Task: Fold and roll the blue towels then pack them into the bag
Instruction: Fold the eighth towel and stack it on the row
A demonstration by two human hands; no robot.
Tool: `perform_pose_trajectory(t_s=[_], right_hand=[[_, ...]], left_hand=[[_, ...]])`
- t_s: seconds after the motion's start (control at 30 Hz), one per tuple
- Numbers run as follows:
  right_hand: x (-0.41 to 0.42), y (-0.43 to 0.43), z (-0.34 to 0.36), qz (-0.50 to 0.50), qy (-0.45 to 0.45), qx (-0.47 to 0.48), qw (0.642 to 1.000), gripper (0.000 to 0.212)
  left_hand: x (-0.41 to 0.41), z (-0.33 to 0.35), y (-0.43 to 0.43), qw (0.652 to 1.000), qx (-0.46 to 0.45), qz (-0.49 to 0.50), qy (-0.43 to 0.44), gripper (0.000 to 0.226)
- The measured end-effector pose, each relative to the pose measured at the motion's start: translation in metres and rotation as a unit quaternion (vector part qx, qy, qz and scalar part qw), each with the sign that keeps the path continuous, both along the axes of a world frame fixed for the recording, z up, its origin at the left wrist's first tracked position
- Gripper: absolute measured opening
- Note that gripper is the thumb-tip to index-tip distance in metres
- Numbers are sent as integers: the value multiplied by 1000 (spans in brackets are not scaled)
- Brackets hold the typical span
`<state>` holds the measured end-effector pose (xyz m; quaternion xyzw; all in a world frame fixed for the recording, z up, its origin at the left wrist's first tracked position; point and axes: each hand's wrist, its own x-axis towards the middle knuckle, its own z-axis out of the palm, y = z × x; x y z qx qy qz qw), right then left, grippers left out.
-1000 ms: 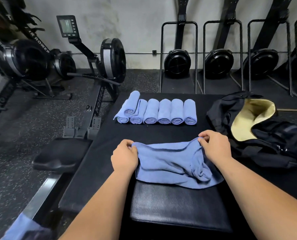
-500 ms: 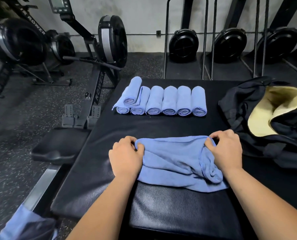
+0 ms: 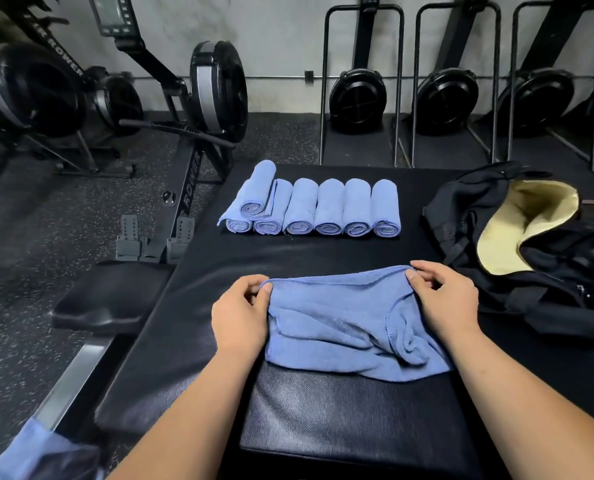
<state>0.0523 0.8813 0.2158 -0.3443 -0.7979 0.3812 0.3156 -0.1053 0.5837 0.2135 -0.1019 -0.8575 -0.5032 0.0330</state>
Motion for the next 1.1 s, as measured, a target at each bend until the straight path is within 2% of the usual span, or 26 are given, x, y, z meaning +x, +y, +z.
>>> perform_pose_trajectory(t_s=[0.13,0.23,0.33,0.5,0.67,0.77,0.83,1.1], right_hand=[[3,6,8,23,-43,-14,999,6],[8,10,24,36,-47,-33,998,2],[20,11,48,54,-73,0,996,7],[41,15,98,76,-134,97,983,1],[61,8,159,73,-88,165,980,5],[78,5,189,47,-28,159,986,4],[87,3,205,39,-38,165,985,3],[107,-12,267,-34,33,221,974,9]], left_hand=[[-5,7,-9,997,15,-59,-37,10],[-15,18,-20,992,-17,-103,-70,15],[-22,42,-32,989,-38,-125,-64,12],[-20,101,-41,983,-61,-174,-21,9],[-5,160,-45,968,-106,-229,11,11],[8,199,-47,969,-67,-237,13,14],[12,220,-50,969,-44,-241,19,14],[29,283,-59,962,-63,-227,141,14]])
